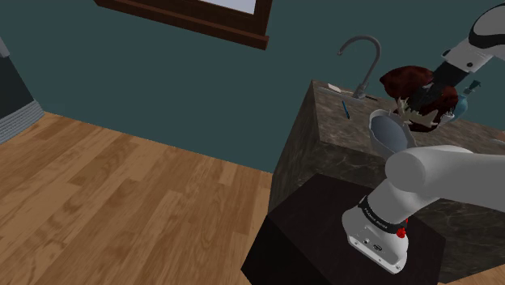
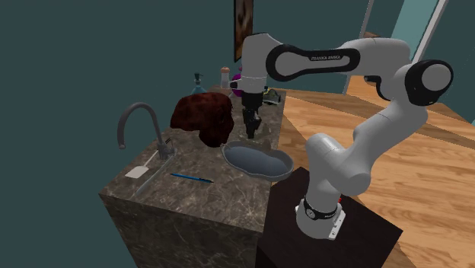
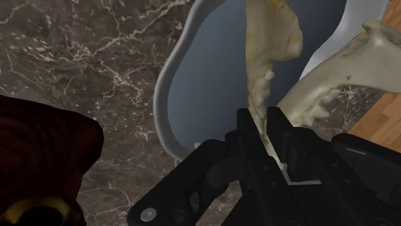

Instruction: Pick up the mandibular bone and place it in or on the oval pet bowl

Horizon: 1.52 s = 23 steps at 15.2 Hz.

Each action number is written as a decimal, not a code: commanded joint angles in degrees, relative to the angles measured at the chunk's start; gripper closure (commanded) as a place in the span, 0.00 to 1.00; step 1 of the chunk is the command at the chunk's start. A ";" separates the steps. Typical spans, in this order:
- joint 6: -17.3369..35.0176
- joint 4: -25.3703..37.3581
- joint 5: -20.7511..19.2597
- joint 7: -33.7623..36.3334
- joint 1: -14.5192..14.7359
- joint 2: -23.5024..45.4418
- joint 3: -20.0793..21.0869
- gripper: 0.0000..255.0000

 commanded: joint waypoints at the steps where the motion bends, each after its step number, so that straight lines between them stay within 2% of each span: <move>1: 1.53 -1.53 -0.50 -0.03 -0.17 -0.02 -0.59 1.00; 4: 3.78 -3.88 -1.40 -0.19 -0.57 -0.11 -1.59 1.00; 12: 3.77 -3.88 -1.40 -0.18 -0.57 -0.12 -1.60 1.00; 13: 3.77 -3.88 -1.40 -0.18 -0.57 -0.12 -1.60 0.00; 18: 3.77 -3.88 -1.40 -0.18 -0.57 -0.12 -1.60 0.00; 22: -2.86 3.66 0.54 -0.63 0.38 0.67 0.33 0.00; 23: -2.86 3.66 0.54 -0.63 0.38 0.67 0.33 0.00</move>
